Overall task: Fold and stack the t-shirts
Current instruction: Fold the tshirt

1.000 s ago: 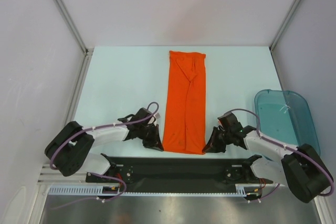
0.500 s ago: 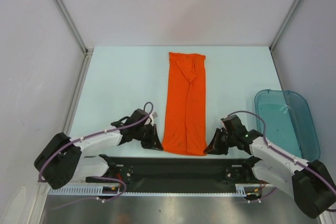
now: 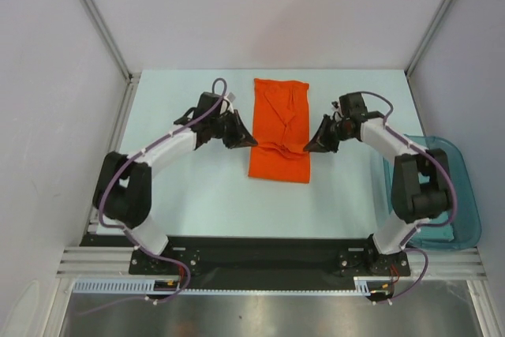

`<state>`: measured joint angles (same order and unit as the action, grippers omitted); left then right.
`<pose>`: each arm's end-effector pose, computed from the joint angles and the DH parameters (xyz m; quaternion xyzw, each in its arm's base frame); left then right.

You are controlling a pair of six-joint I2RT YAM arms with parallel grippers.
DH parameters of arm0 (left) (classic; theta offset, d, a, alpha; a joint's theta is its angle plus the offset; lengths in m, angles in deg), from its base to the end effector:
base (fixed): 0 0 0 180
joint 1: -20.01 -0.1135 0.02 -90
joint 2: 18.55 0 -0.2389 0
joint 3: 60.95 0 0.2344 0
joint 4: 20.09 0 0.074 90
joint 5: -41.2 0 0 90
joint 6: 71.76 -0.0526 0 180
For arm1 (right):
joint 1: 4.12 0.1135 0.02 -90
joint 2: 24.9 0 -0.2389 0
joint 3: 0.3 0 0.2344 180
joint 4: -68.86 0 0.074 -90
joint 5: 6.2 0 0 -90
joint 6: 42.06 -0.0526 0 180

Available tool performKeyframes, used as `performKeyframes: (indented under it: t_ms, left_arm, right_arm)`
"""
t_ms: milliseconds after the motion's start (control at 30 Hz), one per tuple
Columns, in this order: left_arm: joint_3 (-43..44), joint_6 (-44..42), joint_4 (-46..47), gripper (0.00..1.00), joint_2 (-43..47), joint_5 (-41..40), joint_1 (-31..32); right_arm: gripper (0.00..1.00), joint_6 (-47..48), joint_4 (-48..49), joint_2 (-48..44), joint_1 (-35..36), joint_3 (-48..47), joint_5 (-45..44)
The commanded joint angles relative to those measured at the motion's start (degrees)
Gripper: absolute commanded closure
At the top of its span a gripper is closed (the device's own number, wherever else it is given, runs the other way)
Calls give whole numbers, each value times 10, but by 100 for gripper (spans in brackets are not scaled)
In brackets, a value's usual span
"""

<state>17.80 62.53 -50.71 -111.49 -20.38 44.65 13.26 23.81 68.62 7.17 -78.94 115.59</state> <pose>0.3030 -0.1665 0.2099 -0.0598 0.8980 -0.3976 0.1788 0.3091 0.0900 0.1890 0.1187 0.9240 0.3409 0.1264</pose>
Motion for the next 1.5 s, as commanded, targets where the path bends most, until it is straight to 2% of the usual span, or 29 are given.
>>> performKeyframes:
  t_ms: [0, 267, 367, 700, 967, 1033, 1100, 1167, 1233, 1300, 1367, 1467]
  left_arm:
    - [85, -25, -18, 99, -74, 30, -21]
    - [197, -9, -19, 99, -177, 36, -47]
    - [247, -4, -20, 100, -214, 42, -49]
    - [273, 10, -21, 100, -252, 36, -65]
    - [293, 16, -28, 98, -297, 64, -67]
    - [304, 11, -34, 89, -304, 56, -68]
    - [347, -17, -71, 81, -320, 33, -70]
    - [392, -44, -113, 72, -329, 4, -78]
    - [398, -45, -115, 58, -320, -8, -88]
    - [398, -54, -125, 51, -304, -36, -99]
    - [391, -76, -136, 48, -276, -57, -99]
    - [352, -91, -131, 46, -238, -49, -95]
  right_arm:
    - [100, 55, -52, 74, -24, -97, 19]
    - [100, 79, -106, 238, -51, -292, 52]
    - [100, 81, -121, 271, -58, -329, 59]
    - [100, 91, -128, 335, -70, -385, 96]
    - [100, 78, -119, 353, -79, -402, 109]
    - [100, 77, -119, 363, -83, -407, 111]
    - [82, 78, -113, 371, -88, -418, 108]
    - [70, 83, -96, 391, -93, -438, 115]
    - [69, 93, -112, 416, -108, -476, 132]
    - [65, 119, -156, 412, -108, -508, 101]
    - [61, 130, -160, 357, -124, -490, 52]
    - [56, 141, -147, 305, -115, -420, 46]
